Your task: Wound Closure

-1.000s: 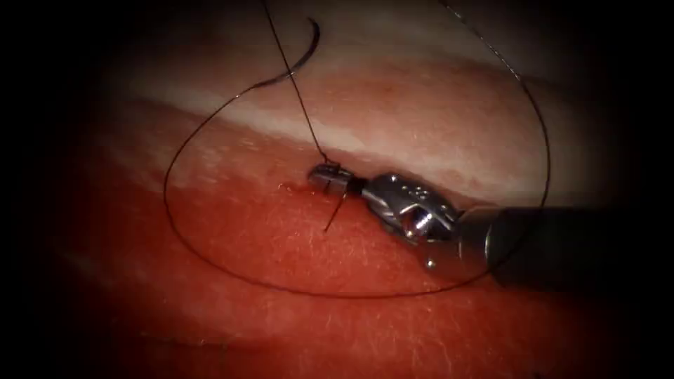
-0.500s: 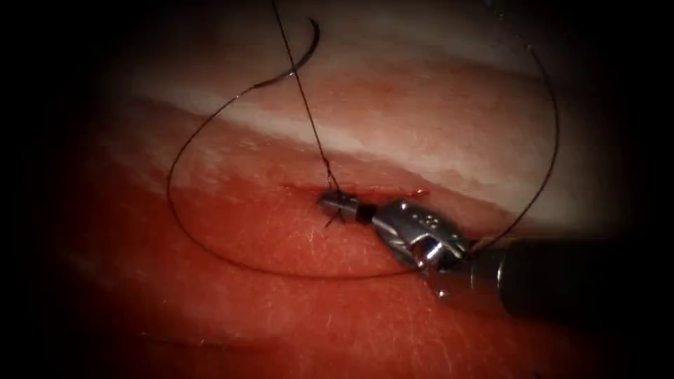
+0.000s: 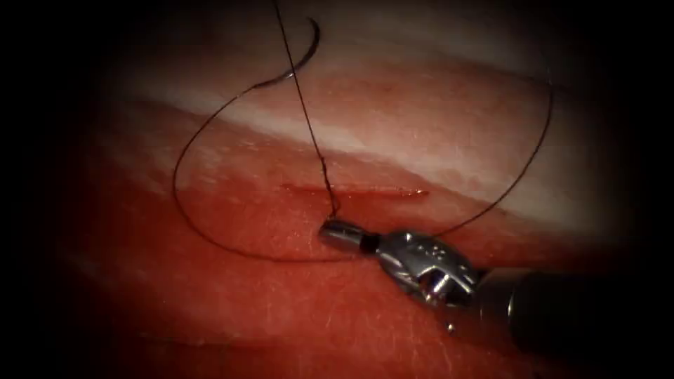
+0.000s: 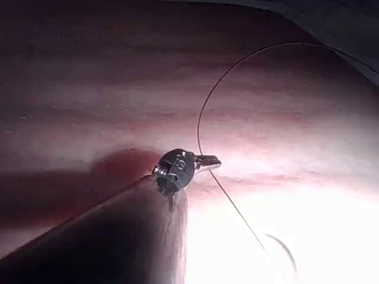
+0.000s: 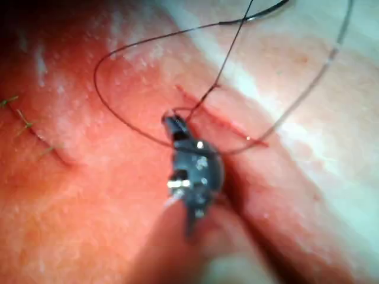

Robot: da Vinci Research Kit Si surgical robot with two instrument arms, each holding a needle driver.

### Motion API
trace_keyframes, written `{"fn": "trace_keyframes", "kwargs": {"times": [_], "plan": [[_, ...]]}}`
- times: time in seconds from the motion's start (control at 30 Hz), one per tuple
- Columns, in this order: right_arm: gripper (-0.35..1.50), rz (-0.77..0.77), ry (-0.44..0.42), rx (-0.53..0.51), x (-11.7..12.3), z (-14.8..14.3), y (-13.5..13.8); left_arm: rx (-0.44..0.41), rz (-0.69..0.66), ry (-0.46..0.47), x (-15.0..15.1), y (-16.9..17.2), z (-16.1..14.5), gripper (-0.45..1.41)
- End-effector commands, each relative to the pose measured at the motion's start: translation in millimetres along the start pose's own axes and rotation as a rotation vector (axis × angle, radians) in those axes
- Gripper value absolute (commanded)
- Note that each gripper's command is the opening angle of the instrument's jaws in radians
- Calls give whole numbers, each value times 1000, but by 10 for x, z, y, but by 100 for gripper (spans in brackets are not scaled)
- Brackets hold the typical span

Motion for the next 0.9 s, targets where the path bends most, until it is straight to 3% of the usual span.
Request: {"fn": "trace_keyframes", "kwargs": {"times": [0.03, 0.9], "plan": [[-35, 0, 1, 5, -6, 7, -7, 5, 3, 6, 0, -9, 6, -45], [-35, -50, -45, 62, -44, -50, -88, 42, 8, 16, -3, -25, 12, -45]]}}
